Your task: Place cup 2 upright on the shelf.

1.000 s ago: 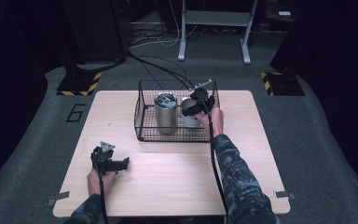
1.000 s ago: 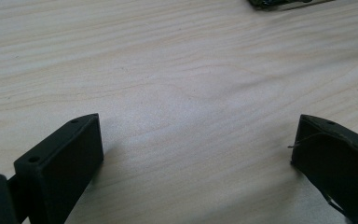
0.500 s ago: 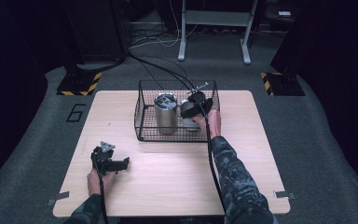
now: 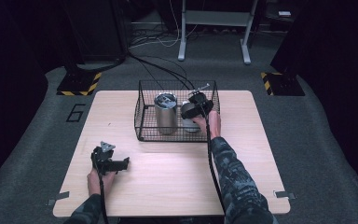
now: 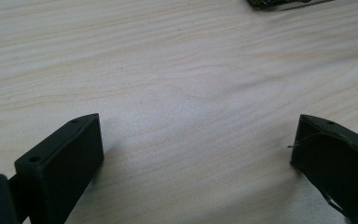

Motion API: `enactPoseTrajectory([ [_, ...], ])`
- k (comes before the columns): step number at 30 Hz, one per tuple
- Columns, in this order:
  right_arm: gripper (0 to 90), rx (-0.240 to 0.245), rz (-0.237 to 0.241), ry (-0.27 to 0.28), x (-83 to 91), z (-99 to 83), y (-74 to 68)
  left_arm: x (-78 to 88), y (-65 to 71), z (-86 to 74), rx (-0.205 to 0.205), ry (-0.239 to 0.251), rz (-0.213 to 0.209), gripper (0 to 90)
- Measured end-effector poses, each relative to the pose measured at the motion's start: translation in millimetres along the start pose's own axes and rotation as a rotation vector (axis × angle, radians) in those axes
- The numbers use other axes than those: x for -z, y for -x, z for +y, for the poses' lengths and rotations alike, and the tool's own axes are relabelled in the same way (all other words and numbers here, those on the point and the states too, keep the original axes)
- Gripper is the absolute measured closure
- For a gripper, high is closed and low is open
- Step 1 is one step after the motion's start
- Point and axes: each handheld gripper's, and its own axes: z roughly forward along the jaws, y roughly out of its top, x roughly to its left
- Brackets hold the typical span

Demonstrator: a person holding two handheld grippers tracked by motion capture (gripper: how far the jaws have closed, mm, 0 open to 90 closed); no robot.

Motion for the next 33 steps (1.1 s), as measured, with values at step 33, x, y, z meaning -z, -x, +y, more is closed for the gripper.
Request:
enactPoseTrajectory([
  [33, 0.0, 0.076, 0.001, 0.068, 55.5, -1.0, -10.5, 0.0, 0.5, -0.1, 0.009, 0.002, -0.003, 2.0],
])
